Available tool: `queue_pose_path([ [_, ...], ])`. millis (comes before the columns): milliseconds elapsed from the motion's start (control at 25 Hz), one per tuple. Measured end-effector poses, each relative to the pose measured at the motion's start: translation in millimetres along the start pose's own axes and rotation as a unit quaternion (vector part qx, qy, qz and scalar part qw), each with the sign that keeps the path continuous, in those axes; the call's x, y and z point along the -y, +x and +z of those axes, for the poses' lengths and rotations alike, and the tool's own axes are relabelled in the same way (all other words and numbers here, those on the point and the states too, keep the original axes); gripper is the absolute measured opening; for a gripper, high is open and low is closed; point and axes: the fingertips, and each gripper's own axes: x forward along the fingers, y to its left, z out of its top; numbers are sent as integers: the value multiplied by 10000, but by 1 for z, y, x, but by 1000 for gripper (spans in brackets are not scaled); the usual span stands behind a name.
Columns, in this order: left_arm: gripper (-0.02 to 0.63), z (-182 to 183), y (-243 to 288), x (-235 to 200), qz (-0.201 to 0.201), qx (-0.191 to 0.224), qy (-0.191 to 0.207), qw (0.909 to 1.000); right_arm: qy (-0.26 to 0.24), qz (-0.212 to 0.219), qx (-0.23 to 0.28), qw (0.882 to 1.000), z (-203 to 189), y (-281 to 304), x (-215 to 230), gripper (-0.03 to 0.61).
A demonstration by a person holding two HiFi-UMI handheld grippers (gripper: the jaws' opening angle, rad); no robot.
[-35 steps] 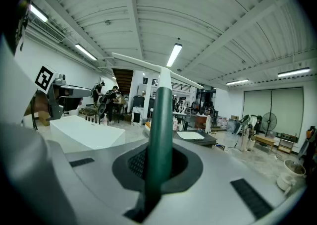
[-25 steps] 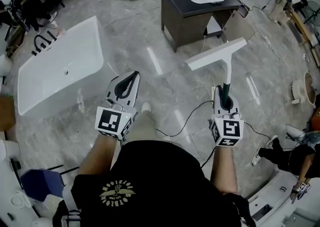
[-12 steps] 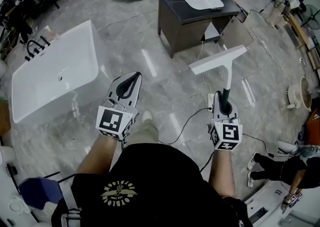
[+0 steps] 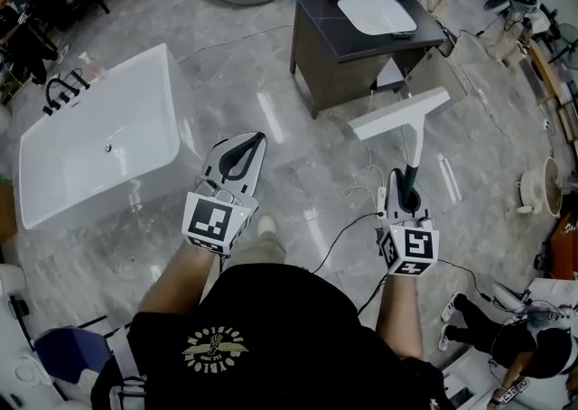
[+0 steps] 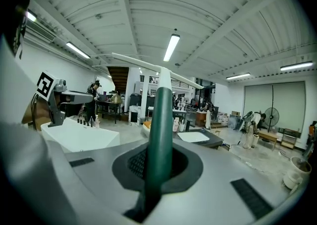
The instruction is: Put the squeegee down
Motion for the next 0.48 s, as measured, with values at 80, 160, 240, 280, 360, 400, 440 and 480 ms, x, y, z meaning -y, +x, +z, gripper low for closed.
queue_pose_path([
  [80, 23, 0, 7, -12, -20, -8, 12, 10000, 3, 29, 1, 10000, 6, 15, -3, 28],
  [160, 23, -1, 14, -25, -46, -13, 19, 10000, 2, 52, 2, 10000, 14, 29, -7, 28],
  [240, 23, -2, 23, -40, -52, -11, 23, 10000, 33, 69, 6, 10000, 20, 44, -10, 28],
  [280, 23, -1, 27, -48, -50, 1, 20, 10000, 31, 69, 6, 10000, 23, 51, -11, 28],
  [360, 23, 1, 35, -64, -47, 38, 11, 10000, 2, 63, 17, 10000, 31, 65, -15, 28],
  [400, 23, 2, 39, -70, -57, 51, 5, 10000, -9, 61, 32, 10000, 35, 70, -18, 28],
  [440, 23, 2, 41, -75, -78, 62, -2, 10000, -10, 60, 50, 10000, 38, 75, -21, 28],
  [480, 23, 2, 43, -80, -106, 76, -7, 9999, -9, 55, 66, 10000, 41, 78, -23, 28],
])
